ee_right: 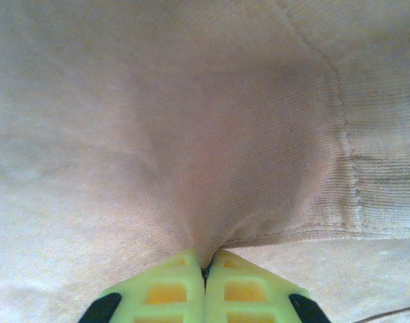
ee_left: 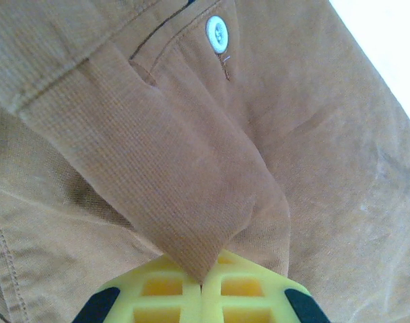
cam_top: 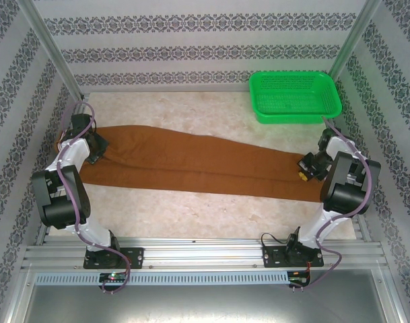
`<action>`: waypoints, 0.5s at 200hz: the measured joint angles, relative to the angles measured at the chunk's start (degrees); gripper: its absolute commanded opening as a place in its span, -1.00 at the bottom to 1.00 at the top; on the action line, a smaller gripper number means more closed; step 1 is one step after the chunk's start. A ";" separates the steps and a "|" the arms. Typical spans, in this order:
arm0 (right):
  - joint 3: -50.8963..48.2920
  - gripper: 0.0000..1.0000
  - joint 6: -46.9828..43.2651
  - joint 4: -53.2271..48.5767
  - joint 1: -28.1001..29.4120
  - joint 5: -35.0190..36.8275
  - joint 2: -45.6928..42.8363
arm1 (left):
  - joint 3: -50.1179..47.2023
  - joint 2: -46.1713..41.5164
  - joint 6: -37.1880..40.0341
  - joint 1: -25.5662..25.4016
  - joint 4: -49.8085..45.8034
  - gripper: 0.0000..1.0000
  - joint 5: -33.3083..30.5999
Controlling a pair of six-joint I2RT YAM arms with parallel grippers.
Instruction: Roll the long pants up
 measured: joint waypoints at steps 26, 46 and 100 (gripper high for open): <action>4.52 -1.00 -0.07 -1.73 0.00 0.04 -1.49 | 0.87 0.11 0.02 0.00 0.61 -1.00 -0.44; 7.41 -1.00 -0.04 -1.62 -0.02 -0.02 -2.99 | 4.90 0.61 0.24 -0.04 -0.07 -1.00 -0.63; 3.96 -1.00 0.37 -0.83 -0.13 -0.39 -11.50 | 10.19 -3.23 1.95 -0.74 -2.49 -1.00 -2.73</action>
